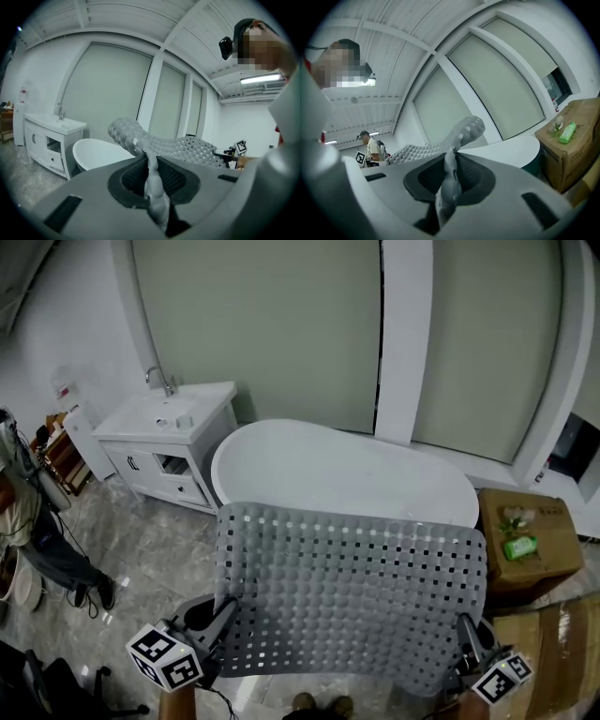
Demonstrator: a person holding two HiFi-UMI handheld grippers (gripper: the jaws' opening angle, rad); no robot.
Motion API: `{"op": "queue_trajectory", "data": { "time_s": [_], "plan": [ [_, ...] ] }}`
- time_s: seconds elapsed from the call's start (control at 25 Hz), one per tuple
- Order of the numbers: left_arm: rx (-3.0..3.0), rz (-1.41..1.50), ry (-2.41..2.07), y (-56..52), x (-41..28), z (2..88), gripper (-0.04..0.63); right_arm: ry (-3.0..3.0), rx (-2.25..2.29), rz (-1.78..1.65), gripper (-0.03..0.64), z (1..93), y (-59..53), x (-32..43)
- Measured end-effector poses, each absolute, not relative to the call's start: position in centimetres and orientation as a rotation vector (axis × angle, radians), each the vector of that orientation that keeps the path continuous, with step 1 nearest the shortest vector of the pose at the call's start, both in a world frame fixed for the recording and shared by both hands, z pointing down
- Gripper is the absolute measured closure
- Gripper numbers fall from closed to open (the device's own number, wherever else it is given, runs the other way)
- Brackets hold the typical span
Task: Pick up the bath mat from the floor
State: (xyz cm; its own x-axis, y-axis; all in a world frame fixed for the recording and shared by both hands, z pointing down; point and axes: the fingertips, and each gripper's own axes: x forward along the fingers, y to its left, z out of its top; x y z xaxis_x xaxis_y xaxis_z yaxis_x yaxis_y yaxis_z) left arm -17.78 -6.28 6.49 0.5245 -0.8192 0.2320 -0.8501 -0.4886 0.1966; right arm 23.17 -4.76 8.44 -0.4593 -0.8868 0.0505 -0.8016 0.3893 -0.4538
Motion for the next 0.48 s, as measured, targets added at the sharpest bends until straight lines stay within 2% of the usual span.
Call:
{"op": "queue_trajectory", "data": {
  "time_s": [0.48],
  "plan": [
    [2.545, 0.142, -1.367, -5.0, -17.2, 3.6, 0.543, 2.415, -1.561, -0.555, 0.568, 6.1, -2.5, 23.9]
  ]
}}
